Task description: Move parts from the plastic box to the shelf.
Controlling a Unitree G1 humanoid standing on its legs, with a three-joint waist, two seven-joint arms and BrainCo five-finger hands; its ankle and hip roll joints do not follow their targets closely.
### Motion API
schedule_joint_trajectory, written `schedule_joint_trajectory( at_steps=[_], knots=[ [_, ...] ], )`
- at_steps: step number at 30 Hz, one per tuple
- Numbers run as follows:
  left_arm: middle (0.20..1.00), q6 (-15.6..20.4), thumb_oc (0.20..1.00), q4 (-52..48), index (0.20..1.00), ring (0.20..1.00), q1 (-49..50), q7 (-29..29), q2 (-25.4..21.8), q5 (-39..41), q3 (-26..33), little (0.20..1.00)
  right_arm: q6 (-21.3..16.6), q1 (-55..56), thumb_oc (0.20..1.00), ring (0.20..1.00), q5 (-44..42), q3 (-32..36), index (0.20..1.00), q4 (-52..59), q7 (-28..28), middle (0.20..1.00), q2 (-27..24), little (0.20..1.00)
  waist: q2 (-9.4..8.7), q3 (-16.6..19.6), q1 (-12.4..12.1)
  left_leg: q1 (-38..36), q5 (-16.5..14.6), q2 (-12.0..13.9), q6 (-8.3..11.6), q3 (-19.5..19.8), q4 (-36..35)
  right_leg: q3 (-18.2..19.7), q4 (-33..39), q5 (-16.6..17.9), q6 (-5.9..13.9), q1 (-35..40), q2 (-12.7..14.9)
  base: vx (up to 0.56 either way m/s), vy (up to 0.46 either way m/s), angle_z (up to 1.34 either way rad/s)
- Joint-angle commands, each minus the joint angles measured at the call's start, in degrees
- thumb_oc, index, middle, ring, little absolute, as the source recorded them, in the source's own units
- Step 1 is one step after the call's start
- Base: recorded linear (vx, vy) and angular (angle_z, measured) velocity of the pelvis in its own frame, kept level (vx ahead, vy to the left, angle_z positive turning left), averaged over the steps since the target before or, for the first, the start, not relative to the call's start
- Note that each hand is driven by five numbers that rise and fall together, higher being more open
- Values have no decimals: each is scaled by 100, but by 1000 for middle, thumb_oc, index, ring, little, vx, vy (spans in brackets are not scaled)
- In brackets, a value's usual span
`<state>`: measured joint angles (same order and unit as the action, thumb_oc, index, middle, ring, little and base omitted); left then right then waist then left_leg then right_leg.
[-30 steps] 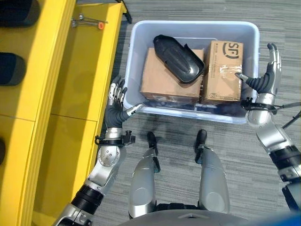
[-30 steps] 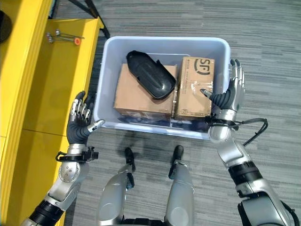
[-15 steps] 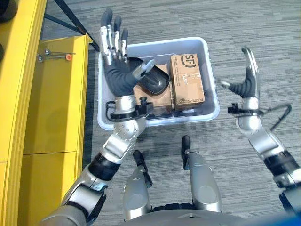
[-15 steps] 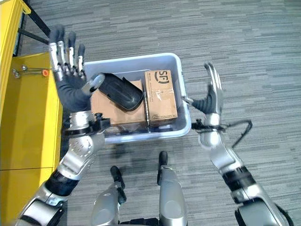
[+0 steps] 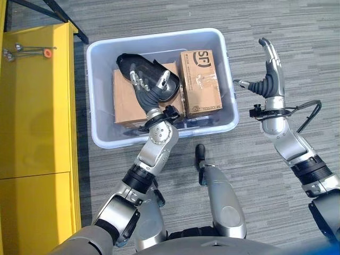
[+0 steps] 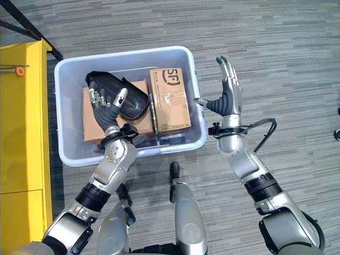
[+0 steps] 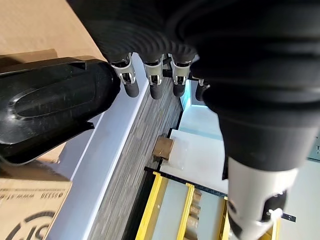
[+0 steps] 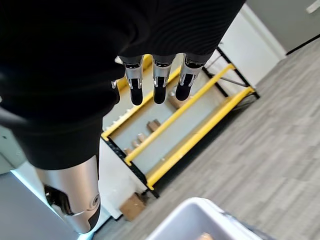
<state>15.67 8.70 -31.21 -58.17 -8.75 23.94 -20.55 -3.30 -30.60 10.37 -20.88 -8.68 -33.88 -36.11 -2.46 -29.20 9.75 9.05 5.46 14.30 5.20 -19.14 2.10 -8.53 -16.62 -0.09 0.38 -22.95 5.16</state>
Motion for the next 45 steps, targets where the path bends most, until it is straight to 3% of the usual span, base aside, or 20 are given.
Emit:
schedule_joint_trajectory(
  at_steps=[1, 5, 11, 15, 21, 29, 33, 38, 42, 45],
  knots=[
    [1000, 240, 1000, 198, 1000, 1000, -144, -212, 79, -68, 235, 1000, -245, -42, 1000, 1000, 117, 241, 1000, 494, -115, 1000, 15, 1000, -154, -21, 71, 144, 96, 648, 350, 97, 414, -43, 178, -209, 284, 220, 109, -1, -81, -8],
    [1000, 122, 1000, 475, 1000, 1000, -217, -197, 154, -20, 323, 1000, -309, 16, 1000, 1000, 122, 301, 1000, 591, -101, 1000, -25, 1000, -263, -55, 100, 253, 171, 755, 393, 108, 459, -45, 100, -225, 253, 82, 42, -1, -97, -7],
    [1000, 298, 1000, 1046, 1000, 1000, -484, -976, 178, -621, 619, 1000, -263, 16, 1000, 1000, 157, 238, 1000, 802, -169, 1000, -89, 1000, -516, -58, 154, 479, 227, 905, 454, 114, 623, -41, -51, -272, 192, -173, -99, 24, -100, -8],
    [1000, 66, 1000, 1564, 1000, 1000, -741, -1251, 92, -596, 886, 1000, -228, 128, 1000, 1000, 2, 263, 1000, 934, -198, 1000, -92, 1000, -673, -58, 202, 681, 203, 989, 477, 175, 777, -29, -123, -272, 178, -328, -165, 25, -110, -6],
    [1000, 8, 1000, 2197, 1000, 1000, -1198, -1342, -118, -465, 1157, 1000, -300, 270, 1000, 1000, 45, 286, 1000, 1067, -220, 1000, -26, 1000, -822, -60, 269, 953, 175, 1089, 505, 231, 930, -66, -172, -243, 181, -537, -203, 20, -107, 0],
    [1000, 32, 1000, 2674, 1000, 1000, -1591, -2011, -531, -274, 1479, 1000, -365, 396, 1000, 1000, 167, 240, 1000, 1140, -304, 1000, -34, 1000, -903, -60, 337, 1242, 157, 1166, 524, 323, 1104, -109, -402, -311, 159, -817, -218, 23, -76, 1],
    [1000, -122, 1000, 3036, 1000, 1000, -1814, -2193, -897, -86, 1667, 1000, -380, 435, 1000, 1000, 285, 161, 1000, 1176, -388, 1000, -37, 1000, -935, -60, 345, 1448, 136, 1210, 527, 392, 1219, -160, -503, -356, 146, -972, -195, 23, -78, 6],
    [1000, -158, 1000, 3629, 1000, 1000, -2144, -2545, -1336, 539, 1870, 1000, -347, 363, 1000, 1000, 285, 101, 1000, 1221, -382, 1000, -124, 1000, -975, -60, 372, 1717, 91, 1226, 521, 484, 1395, -202, -631, -427, 115, -1157, -179, 29, -44, 3],
    [1000, -288, 1000, 3758, 1000, 1000, -2243, -2644, -1549, 363, 1919, 1000, -333, 420, 1000, 1000, 270, 76, 1000, 1282, -343, 1000, -164, 1000, -1016, -60, 373, 1882, 49, 1225, 499, 544, 1502, -233, -742, -465, 101, -1280, -169, 24, -27, 7],
    [1000, -456, 1000, 3819, 1000, 1000, -2264, -2412, -1685, 287, 1891, 1000, -327, 458, 1000, 1000, 298, -1, 1000, 1282, -429, 1000, -167, 1000, -1033, -60, 369, 1987, 24, 1220, 474, 577, 1552, -246, -828, -491, 90, -1376, -155, 31, 9, 11]
  ],
)
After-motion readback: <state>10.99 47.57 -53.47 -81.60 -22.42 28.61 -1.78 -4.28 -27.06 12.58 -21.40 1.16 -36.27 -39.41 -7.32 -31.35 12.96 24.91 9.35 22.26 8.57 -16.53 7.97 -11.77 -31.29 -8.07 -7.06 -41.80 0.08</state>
